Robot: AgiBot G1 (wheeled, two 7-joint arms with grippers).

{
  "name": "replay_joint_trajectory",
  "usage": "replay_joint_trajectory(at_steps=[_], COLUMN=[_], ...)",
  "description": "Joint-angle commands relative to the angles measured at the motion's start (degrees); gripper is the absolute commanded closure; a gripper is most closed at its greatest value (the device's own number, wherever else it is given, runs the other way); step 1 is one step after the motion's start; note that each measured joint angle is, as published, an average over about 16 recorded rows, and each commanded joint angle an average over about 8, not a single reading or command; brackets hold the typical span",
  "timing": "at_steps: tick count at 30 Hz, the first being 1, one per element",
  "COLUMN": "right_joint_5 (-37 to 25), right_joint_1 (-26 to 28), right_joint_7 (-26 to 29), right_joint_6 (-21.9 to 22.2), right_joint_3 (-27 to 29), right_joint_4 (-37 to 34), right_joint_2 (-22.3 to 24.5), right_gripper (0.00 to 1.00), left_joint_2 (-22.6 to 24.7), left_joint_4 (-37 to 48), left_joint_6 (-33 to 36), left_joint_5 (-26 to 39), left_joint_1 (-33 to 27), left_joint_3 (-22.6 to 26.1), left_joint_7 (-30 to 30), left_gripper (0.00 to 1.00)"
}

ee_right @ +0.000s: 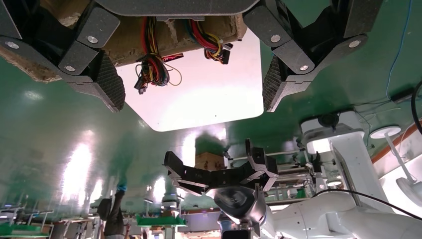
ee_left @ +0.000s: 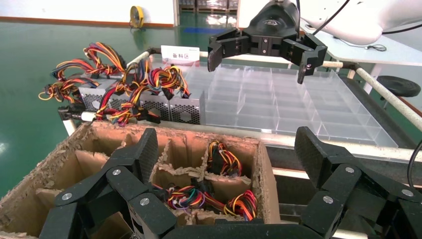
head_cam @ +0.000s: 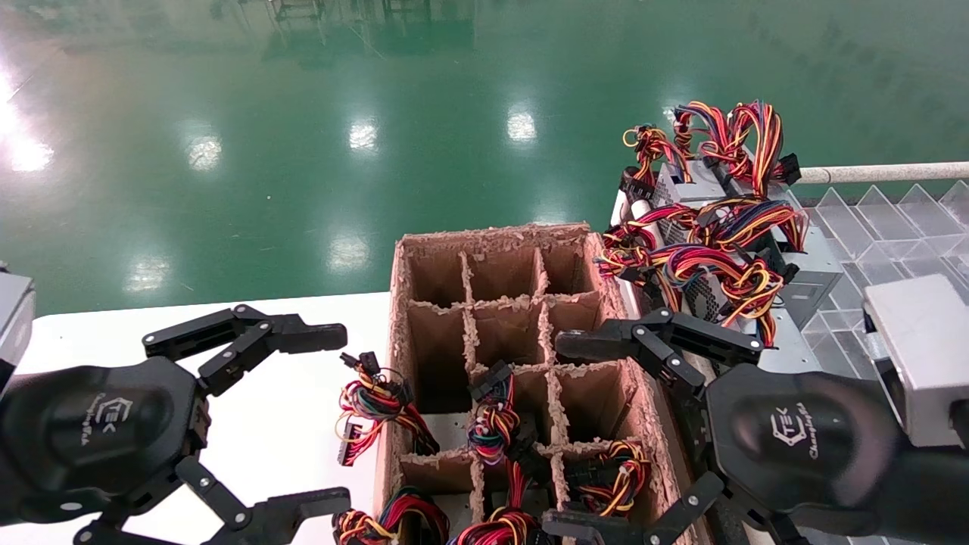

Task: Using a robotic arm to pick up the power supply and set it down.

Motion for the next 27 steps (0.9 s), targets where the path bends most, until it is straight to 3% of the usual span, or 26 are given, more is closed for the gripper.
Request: replay_joint_trajectory(at_steps=[1, 27], right_joint_5=[0.2, -0.3], right_joint_1=[-0.2, 0.3], right_joint_7=[-0.1, 0.2], right_joint_6=[-0.1, 0.2], right_joint_3=[0.1, -0.2], right_joint_4=[0.0, 0.1], right_joint_2=[-0.1, 0.3], right_gripper=[0.00, 0.00], left_joint_2=[0.0, 0.0], left_joint_4=[0.0, 0.0], left_joint_6=[0.0, 0.0], left_joint_5=[0.0, 0.0], left_joint_1=[0.0, 0.0], left_joint_3=[0.0, 0.0], left_joint_7=[0.0, 0.0], left_gripper=[0.00, 0.00])
